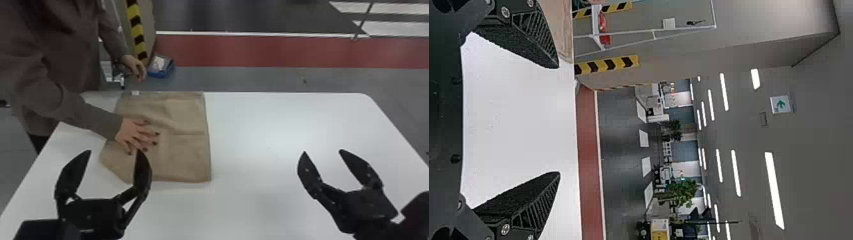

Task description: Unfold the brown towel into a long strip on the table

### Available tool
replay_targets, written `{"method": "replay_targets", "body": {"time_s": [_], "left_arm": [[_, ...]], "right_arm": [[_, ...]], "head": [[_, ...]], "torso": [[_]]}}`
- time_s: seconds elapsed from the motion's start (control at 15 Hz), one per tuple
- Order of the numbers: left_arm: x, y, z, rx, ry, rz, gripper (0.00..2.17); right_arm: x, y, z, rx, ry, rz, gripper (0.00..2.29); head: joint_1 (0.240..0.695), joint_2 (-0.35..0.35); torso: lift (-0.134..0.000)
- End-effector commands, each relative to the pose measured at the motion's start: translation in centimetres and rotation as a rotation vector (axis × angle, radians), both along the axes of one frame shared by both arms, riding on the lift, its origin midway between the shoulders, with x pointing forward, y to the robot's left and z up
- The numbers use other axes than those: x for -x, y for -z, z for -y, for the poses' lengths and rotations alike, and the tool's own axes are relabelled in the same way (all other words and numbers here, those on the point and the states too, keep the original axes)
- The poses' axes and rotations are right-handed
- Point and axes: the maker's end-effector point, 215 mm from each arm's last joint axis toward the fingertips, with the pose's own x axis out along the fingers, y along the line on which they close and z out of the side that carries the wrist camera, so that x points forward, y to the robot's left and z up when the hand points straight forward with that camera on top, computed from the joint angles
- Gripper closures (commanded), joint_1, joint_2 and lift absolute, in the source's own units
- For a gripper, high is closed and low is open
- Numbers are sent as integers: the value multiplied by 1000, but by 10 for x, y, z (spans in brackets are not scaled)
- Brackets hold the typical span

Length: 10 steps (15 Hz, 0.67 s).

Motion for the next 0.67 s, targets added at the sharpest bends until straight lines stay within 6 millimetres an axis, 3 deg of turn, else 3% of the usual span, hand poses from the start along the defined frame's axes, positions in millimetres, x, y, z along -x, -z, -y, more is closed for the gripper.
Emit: {"method": "replay_targets", "body": {"time_s": [0.0, 0.6], "left_arm": [[-1, 3, 1, -1, 1, -4, 76], [-4, 2, 2, -1, 6, -1, 76]], "right_arm": [[-1, 1, 0, -2, 1, 0, 124], [-3, 4, 2, 1, 5, -3, 124]], "head": [[695, -30], [695, -33]], "torso": [[-117], [-117]]}}
